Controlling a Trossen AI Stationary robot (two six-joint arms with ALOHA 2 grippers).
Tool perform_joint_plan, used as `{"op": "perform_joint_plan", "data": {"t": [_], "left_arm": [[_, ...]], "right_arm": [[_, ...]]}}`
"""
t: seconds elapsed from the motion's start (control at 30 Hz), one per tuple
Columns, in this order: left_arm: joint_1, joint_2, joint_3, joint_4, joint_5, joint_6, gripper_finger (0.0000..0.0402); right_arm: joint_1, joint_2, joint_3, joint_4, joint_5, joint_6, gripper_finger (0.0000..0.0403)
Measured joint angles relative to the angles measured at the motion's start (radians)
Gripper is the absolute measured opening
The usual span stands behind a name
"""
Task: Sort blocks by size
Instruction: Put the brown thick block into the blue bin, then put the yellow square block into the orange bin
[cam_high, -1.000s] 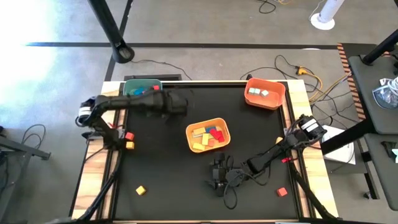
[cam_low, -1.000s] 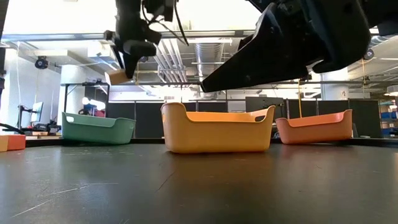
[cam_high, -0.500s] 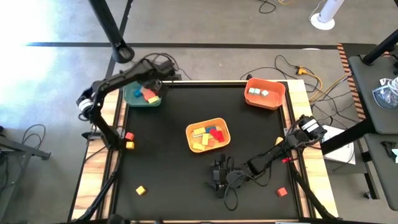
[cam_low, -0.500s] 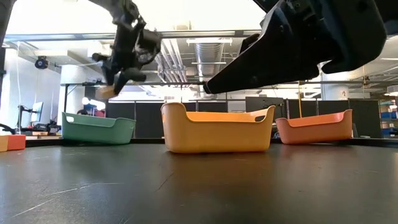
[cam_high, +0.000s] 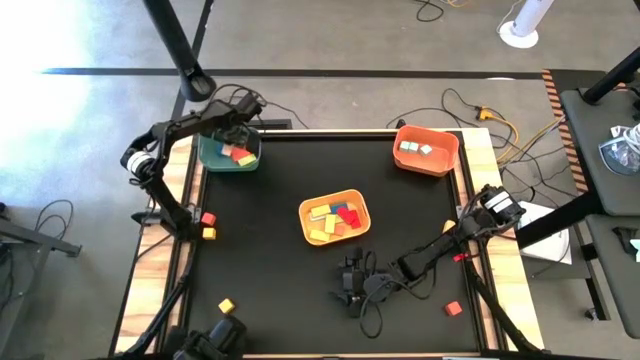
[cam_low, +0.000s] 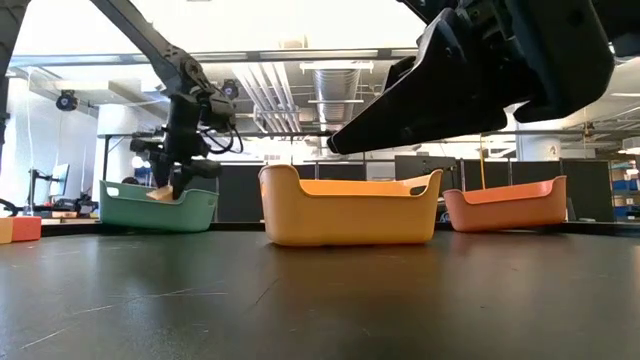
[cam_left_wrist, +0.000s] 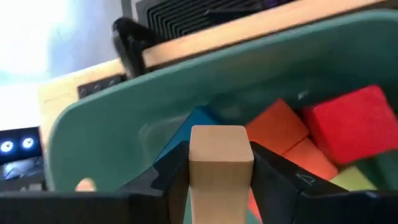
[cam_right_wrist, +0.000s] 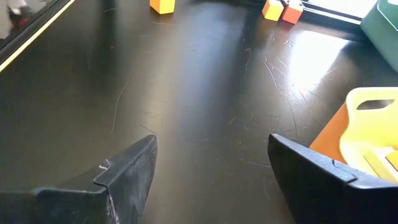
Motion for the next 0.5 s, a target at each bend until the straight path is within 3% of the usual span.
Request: {"op": "perform_joint_plan", "data": {"t": [0.2, 0.4, 0.5], "left_arm": [[-0.001, 0.0, -0.023, 0.04, 0.001, 0.054, 0.0173], [-0.05, -0.052, 0.004, -0.081, 0.011, 0.075, 0.021], [-0.122, -0.113, 0.009, -0.169, 0.082, 0.084, 0.022]], "right_arm": [[-0.005, 0.0, 0.0, 0.0, 0.0, -0.001, 0.0314], [-0.007, 0.0, 0.0, -0.001, 0.0, -0.007, 0.0325], [-0.007, 0.0, 0.0, -0.003, 0.0, -0.007, 0.0326]]}}
